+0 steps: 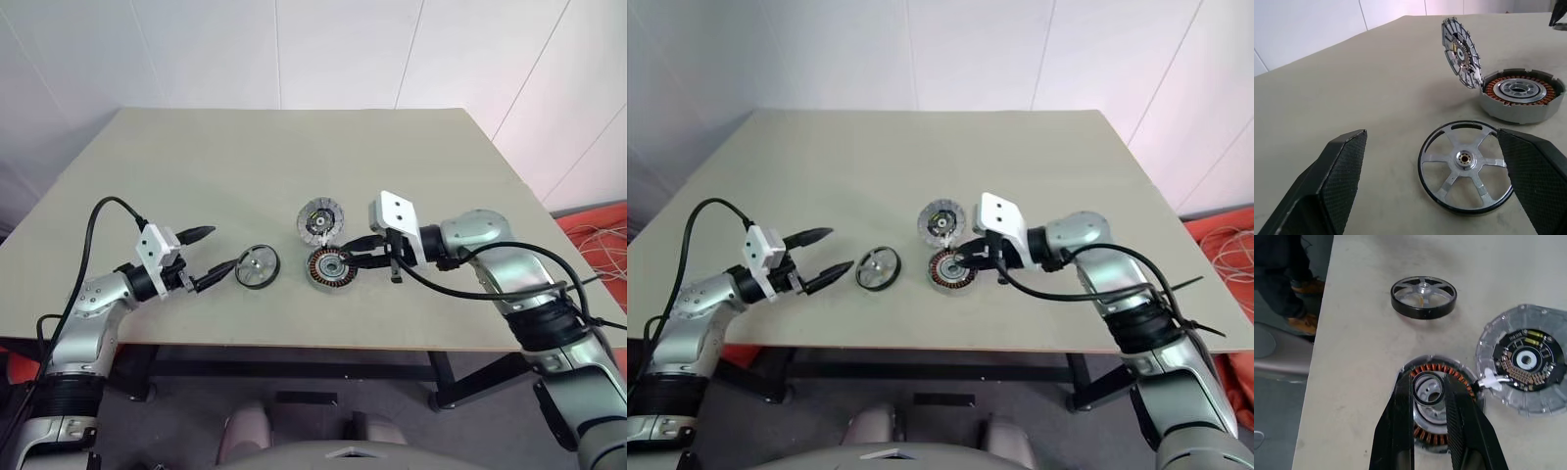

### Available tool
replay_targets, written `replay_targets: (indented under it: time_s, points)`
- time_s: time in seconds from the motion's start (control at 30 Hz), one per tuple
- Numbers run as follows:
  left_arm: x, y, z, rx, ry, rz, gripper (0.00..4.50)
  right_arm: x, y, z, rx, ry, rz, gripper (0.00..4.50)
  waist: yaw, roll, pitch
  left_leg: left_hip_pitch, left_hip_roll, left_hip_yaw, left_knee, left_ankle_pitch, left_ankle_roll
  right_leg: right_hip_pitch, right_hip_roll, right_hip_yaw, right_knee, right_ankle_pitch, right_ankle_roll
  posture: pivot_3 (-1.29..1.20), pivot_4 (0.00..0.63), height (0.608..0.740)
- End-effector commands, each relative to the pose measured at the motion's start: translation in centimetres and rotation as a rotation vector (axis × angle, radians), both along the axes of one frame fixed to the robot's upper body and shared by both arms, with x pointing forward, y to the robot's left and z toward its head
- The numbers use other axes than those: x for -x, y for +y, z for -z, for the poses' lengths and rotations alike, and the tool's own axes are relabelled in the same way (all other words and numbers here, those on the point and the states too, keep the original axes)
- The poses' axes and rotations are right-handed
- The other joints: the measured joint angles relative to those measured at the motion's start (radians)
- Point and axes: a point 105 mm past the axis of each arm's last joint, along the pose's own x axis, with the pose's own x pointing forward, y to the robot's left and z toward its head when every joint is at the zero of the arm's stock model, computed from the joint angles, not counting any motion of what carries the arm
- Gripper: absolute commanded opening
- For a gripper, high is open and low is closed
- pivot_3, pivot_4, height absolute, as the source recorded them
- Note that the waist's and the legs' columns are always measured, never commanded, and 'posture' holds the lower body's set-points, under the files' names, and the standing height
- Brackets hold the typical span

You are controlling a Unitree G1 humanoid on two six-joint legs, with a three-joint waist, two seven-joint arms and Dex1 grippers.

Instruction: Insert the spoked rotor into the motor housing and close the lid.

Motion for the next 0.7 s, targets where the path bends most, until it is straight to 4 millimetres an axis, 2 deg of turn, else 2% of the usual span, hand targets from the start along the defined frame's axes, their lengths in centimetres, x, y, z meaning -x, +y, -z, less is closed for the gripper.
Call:
replay_targets:
  time_s: [0.03,0.17,0.33,0.53,0.7]
  points:
    - [-0.3,-1.0,-1.8,0.018,-0.056,0.040,4.50,-1.0,0.8,-0.7,0.011,-0.038,-0.031,0.56,0.000,0.000,0.000,0.000,0.000,0.000,0.000,0.000,0.000,0.000,0.000,0.000,0.000,0.000,0.000,0.00,0.000,0.740]
    - [-0.3,-1.1,-1.9,0.013,-0.057,0.040,4.50,-2.5,1.6,0.4,0.038,-0.014,-0.004,0.56,-0.003,0.000,0.000,0.000,0.000,0.000,0.000,0.001,-0.002,0.000,0.000,0.000,0.001,0.000,-0.001,0.00,0.000,0.740]
    - [-0.3,-1.2,-2.0,0.008,-0.061,0.035,4.50,-3.3,2.5,1.8,0.030,0.019,0.008,0.56,-0.004,0.000,0.000,-0.001,0.000,0.000,0.000,0.002,-0.003,-0.001,0.000,0.000,0.001,0.000,-0.001,0.00,0.000,0.740]
    - [-0.2,-1.1,-2.1,0.001,-0.065,0.027,4.50,-3.3,2.6,2.6,0.027,0.059,0.004,0.56,-0.001,0.000,0.000,-0.002,0.000,0.000,0.001,0.002,-0.003,-0.001,0.000,-0.001,0.001,0.000,-0.001,0.00,0.000,0.740]
    - [-0.2,-0.9,-2.2,-0.005,-0.071,0.018,4.50,-3.5,1.9,3.3,0.042,0.072,0.025,0.56,-0.001,0.000,0.000,-0.002,0.001,0.000,0.001,0.002,-0.003,-0.001,0.000,-0.001,0.001,0.000,-0.001,0.00,0.000,0.740]
